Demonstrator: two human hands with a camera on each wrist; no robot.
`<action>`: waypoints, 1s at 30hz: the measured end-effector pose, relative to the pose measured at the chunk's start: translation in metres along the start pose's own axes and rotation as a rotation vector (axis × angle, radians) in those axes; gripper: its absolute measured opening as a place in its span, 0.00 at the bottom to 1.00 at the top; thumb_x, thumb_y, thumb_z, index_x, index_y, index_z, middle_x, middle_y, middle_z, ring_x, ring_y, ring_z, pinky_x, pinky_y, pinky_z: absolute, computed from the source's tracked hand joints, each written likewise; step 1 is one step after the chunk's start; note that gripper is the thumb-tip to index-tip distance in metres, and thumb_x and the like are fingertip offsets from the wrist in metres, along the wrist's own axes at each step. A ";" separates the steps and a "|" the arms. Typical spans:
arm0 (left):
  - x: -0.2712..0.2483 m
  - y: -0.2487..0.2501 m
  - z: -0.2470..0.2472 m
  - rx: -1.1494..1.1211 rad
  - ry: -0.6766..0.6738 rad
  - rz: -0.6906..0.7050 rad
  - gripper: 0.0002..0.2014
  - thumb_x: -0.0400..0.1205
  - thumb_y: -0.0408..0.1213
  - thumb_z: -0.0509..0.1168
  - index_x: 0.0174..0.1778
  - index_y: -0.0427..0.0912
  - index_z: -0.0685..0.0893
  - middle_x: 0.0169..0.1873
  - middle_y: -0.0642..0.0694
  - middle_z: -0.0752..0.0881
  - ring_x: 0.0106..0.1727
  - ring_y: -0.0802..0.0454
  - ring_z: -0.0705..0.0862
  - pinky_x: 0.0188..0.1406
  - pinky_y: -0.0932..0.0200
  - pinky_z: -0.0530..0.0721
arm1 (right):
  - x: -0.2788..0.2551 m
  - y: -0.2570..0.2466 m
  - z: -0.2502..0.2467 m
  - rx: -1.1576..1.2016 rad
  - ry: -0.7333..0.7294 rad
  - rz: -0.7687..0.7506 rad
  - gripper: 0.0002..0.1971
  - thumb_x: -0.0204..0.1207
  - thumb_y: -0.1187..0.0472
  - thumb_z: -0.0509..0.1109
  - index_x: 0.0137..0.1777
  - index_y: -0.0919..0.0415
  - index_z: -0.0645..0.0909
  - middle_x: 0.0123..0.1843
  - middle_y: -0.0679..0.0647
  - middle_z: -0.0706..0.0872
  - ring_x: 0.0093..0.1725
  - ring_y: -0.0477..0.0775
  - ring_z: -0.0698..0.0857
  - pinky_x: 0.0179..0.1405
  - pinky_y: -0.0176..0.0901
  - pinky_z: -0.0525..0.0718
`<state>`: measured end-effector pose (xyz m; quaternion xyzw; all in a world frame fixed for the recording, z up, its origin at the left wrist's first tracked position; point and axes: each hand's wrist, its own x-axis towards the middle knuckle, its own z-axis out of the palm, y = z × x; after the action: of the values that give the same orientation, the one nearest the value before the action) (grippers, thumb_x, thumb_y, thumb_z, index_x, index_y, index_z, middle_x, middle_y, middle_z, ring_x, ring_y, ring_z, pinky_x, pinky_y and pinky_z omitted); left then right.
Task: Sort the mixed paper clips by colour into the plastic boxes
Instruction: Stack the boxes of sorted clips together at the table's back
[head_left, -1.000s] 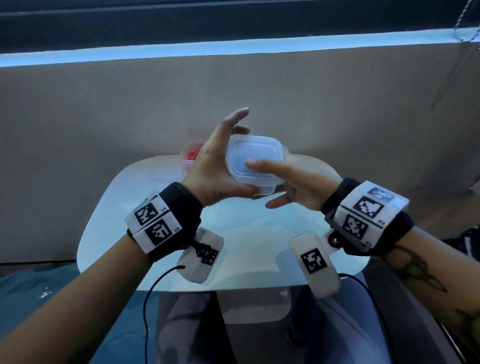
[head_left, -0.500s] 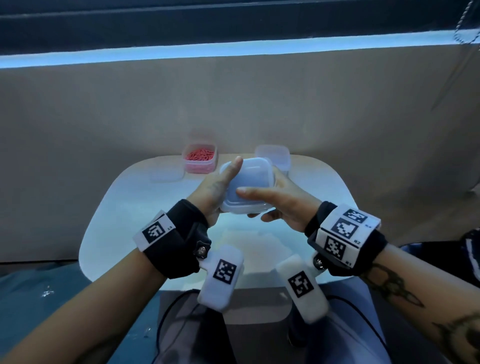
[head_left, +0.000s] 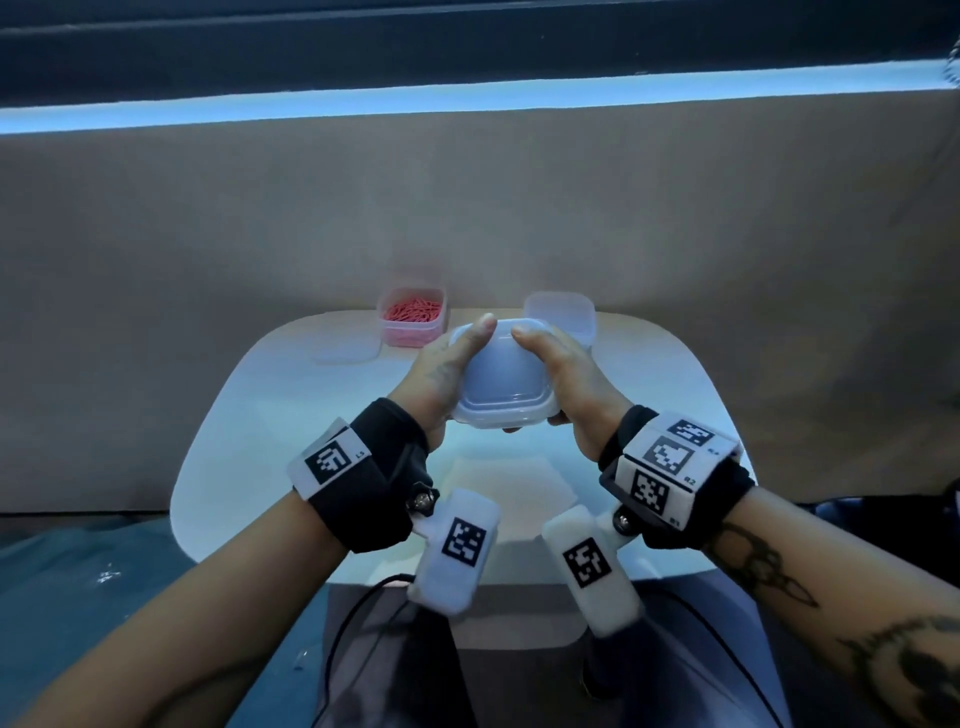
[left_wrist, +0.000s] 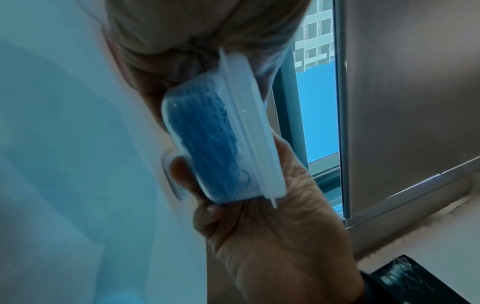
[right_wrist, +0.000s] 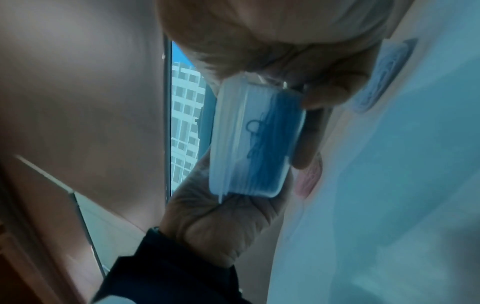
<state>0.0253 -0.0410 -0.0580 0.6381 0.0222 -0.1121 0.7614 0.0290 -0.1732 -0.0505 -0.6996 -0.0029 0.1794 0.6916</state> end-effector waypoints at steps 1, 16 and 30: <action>0.002 -0.001 -0.001 -0.011 0.007 -0.002 0.24 0.83 0.49 0.60 0.65 0.33 0.78 0.48 0.33 0.83 0.38 0.37 0.85 0.27 0.49 0.85 | 0.002 -0.001 0.000 0.024 0.005 0.014 0.14 0.82 0.53 0.58 0.62 0.57 0.74 0.43 0.56 0.80 0.17 0.46 0.81 0.13 0.23 0.68; 0.078 0.034 -0.033 0.916 0.444 0.071 0.27 0.83 0.57 0.55 0.62 0.36 0.80 0.58 0.37 0.83 0.61 0.38 0.80 0.54 0.48 0.80 | 0.057 -0.029 -0.038 -1.226 -0.157 0.042 0.30 0.83 0.42 0.50 0.82 0.51 0.54 0.84 0.54 0.52 0.83 0.55 0.54 0.77 0.43 0.51; 0.139 0.014 -0.034 1.078 0.512 -0.032 0.18 0.81 0.51 0.62 0.59 0.40 0.78 0.59 0.37 0.81 0.57 0.39 0.80 0.47 0.57 0.71 | 0.074 -0.010 -0.048 -1.214 -0.131 -0.073 0.29 0.79 0.47 0.62 0.80 0.50 0.61 0.82 0.55 0.58 0.80 0.57 0.61 0.76 0.47 0.62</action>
<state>0.1674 -0.0257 -0.0751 0.9409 0.1547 0.0385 0.2988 0.1126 -0.2010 -0.0605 -0.9558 -0.1710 0.1646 0.1733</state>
